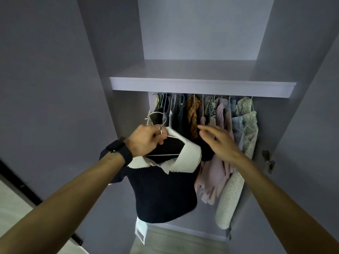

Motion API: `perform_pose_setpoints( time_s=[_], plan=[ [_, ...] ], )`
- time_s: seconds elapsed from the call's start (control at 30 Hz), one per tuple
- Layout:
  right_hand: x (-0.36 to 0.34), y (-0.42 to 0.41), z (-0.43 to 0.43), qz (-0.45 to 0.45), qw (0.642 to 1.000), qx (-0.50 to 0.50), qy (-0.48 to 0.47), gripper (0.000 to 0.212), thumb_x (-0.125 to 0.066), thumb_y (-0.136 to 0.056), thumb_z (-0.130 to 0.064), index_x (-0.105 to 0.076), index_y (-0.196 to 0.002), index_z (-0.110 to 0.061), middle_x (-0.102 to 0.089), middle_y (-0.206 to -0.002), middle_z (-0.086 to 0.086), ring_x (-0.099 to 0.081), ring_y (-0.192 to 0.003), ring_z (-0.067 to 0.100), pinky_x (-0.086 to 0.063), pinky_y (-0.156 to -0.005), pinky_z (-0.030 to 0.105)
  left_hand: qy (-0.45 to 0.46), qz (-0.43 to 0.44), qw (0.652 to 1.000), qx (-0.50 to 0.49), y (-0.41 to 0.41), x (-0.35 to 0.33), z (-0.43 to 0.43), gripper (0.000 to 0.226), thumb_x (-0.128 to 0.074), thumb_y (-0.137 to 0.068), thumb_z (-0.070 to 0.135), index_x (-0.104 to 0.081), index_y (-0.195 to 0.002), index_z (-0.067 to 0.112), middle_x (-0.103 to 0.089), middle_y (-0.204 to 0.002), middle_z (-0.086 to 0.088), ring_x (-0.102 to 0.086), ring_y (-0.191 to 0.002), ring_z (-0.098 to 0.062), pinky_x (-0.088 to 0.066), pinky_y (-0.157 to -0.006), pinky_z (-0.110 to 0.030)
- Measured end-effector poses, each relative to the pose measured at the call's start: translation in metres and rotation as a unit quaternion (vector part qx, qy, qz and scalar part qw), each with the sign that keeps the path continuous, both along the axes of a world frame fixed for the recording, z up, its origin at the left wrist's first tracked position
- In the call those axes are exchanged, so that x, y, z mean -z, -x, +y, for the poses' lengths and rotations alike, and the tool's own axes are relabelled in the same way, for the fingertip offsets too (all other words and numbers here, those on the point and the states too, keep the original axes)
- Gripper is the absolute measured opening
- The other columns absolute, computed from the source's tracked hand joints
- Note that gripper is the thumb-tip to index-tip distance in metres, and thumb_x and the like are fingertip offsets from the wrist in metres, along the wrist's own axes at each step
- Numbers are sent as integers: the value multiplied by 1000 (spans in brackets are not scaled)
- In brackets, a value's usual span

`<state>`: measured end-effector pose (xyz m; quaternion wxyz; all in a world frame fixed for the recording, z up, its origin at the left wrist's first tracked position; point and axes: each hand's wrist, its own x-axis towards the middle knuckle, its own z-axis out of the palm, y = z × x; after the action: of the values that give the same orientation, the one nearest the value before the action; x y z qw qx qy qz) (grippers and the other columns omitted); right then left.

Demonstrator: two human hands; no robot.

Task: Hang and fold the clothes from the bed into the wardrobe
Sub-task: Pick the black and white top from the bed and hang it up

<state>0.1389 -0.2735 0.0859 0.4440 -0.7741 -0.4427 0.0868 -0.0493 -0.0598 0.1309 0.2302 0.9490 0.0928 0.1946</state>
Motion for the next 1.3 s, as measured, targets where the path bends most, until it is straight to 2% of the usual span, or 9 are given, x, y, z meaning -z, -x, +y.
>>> perform_pose_setpoints(
  time_s=[0.1,0.2,0.4,0.53,0.63,0.73,0.97,1.13,1.3],
  plan=[
    [14,-9,-5,12,996,38,78,42,-45,-94,-66,-69,-87,-33,-65,-77,-18,-61,-77,3,-47,-73,23,16,-28,999,21,2,-10,-3,22,-61,-99,20,-65,-80,31,-72,-75,11,-61,-77,2,-39,-73,-6],
    [32,-8,-7,3,997,78,8,52,-52,-99,-48,-54,-62,-12,-45,-48,-10,-44,-48,3,-31,-50,21,-7,26,998,49,4,-13,-6,11,-60,-100,22,-66,-91,25,-70,-71,15,-61,-69,3,-39,-66,-6],
    [39,-24,-10,75,984,162,19,53,-53,-101,-44,-55,-68,-3,-51,-62,5,-51,-61,15,-32,-52,21,-15,37,997,60,7,-3,-14,15,-58,-100,23,-63,-86,27,-69,-71,14,-61,-69,4,-39,-67,-5],
    [35,-28,-16,-17,969,242,41,38,-47,-100,-54,-58,-76,-26,-58,-73,-6,-55,-75,19,-40,-64,29,14,64,996,54,4,-1,-16,13,-59,-100,24,-67,-94,17,-70,-72,12,-61,-72,0,-41,-69,-7],
    [30,-13,-15,-79,990,114,0,35,-45,-99,-54,-68,-90,-30,-57,-77,-19,-59,-82,10,-42,-86,25,49,67,996,26,1,1,-14,12,-60,-99,23,-69,-92,19,-72,-74,15,-62,-74,2,-43,-72,-9],
    [24,13,-14,-19,998,-53,33,51,-41,-95,-70,-59,-76,-26,-57,-67,-11,-58,-66,7,-44,-69,27,57,62,995,-47,-6,3,-8,12,-63,-97,29,-68,-90,21,-72,-75,14,-63,-79,2,-44,-77,-15],
    [29,41,17,-58,988,-87,114,34,-48,-100,-50,-48,-84,-20,-61,-74,4,-61,-67,21,-50,-66,47,66,64,988,-126,-16,17,3,16,-63,-96,36,-67,-103,22,-71,-98,9,-65,-96,-13,-47,-81,-25],
    [40,55,58,-13,992,-36,119,28,-49,-101,-46,-45,-78,-32,-56,-72,-8,-56,-66,9,-41,-59,26,-59,89,974,-199,3,20,37,35,-47,-101,39,-57,-131,25,-57,-134,1,-55,-118,-25,-46,-87,-36],
    [44,86,129,63,990,-21,123,35,-46,-104,-42,-61,-125,-18,-67,-113,-3,-63,-106,20,-45,-83,29,-163,155,943,-244,33,24,86,48,-44,-99,36,-45,-144,22,-28,-159,-2,-25,-146,-26,-15,-122,-49]
  ],
)
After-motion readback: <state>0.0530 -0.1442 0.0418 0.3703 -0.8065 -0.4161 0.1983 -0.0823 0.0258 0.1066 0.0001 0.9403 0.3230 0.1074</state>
